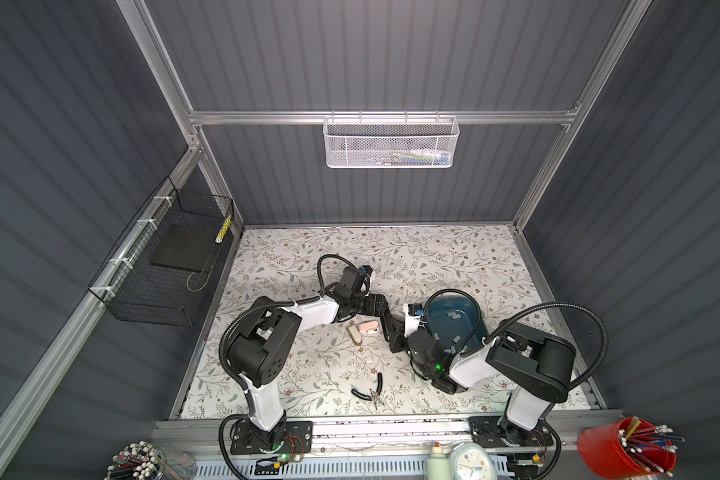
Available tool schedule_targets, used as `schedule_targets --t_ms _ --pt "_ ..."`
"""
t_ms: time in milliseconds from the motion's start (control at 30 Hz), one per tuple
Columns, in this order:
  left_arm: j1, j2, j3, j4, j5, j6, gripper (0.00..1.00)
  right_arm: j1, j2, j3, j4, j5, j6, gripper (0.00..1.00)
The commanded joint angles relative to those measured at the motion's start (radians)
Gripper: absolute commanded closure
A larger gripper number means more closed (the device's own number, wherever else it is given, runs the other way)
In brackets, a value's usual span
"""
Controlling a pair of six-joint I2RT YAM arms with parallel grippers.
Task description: Load the staples into the stapler
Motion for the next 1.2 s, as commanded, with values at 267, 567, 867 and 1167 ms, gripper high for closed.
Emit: schedule_targets --t_ms 267,567,867,1167 --pt "0.005 0.012 0.04 -0.04 0.014 -0.002 0.23 0.008 -0.014 0.03 -0.443 -0.009 -0.005 0.72" --pt "0.006 -0.031 0.034 -0.052 0.003 0.007 0.2 -0.02 -0.109 0.161 -0.621 -0.019 -0.077 0.73" --pt "0.008 -0.016 0.03 -0.046 0.01 -0.001 0.23 -0.02 0.025 0.113 -0.518 -0.058 0.005 0.75" --pt "0.026 0.01 0.021 -0.027 0.029 -0.017 0.25 -0.019 0.029 0.037 -0.451 -0.06 0.053 0.78"
